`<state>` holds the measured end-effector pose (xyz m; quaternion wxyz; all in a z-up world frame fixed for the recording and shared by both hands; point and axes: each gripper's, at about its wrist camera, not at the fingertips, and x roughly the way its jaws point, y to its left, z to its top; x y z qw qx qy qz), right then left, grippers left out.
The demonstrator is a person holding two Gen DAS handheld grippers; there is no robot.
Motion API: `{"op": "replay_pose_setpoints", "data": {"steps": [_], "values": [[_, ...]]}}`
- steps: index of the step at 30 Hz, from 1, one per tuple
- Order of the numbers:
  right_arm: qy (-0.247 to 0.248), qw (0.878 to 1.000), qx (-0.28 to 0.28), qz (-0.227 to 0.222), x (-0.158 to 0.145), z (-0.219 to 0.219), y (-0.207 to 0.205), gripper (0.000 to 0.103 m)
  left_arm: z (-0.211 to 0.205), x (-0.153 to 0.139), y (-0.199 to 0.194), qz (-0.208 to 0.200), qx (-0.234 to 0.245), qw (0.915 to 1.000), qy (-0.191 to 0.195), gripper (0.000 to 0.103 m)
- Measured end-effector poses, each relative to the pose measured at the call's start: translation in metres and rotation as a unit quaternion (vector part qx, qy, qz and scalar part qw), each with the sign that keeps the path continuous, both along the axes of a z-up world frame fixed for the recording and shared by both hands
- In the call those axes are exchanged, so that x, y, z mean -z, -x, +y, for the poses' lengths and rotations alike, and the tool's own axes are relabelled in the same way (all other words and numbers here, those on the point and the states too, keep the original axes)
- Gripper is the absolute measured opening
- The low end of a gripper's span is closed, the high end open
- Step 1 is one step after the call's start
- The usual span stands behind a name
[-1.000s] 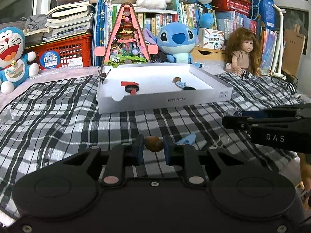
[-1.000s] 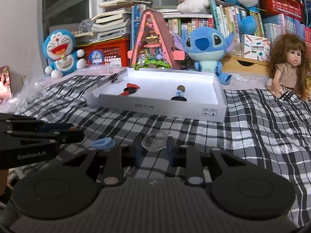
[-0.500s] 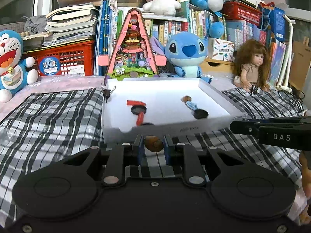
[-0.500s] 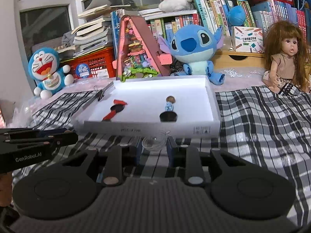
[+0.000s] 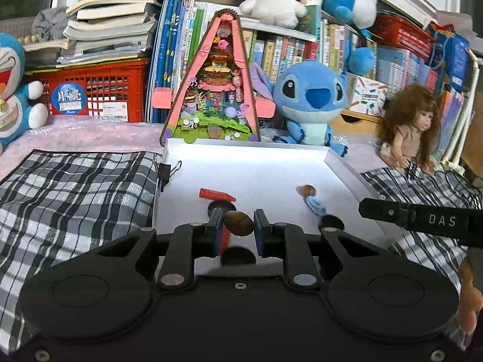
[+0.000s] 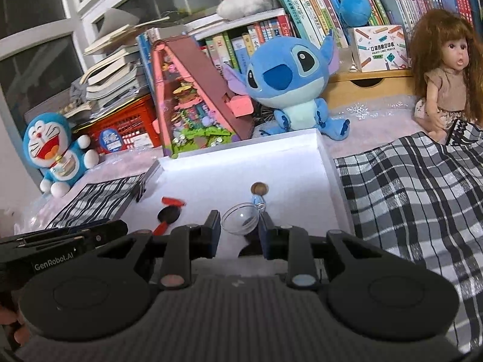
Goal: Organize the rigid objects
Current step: 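Carry the small brown ball and the clear dome over the white box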
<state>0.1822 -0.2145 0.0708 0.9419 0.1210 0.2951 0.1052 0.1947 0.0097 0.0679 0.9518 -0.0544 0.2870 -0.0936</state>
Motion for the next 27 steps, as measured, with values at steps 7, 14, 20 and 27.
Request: {"op": "replay_pose_setpoints", "data": {"steps": [7,14,20,27], "values": [[-0.017,1.0,0.011,0.017,-0.001,-0.002,-0.03,0.032,0.005,0.005,-0.038,0.023,-0.013,0.9995,0.014,0.02],[-0.03,0.998,0.024,0.043,0.003,-0.001,-0.059,0.032,0.008,0.012,-0.071,0.044,-0.026,0.9984,0.026,0.02],[-0.035,0.997,0.031,0.061,0.005,0.002,-0.083,0.032,0.004,0.017,-0.092,0.057,-0.023,0.9975,0.034,0.02],[-0.031,0.996,0.037,0.081,0.009,0.011,-0.108,0.032,0.0,0.022,-0.111,0.064,-0.027,0.9972,0.028,0.02]]}}
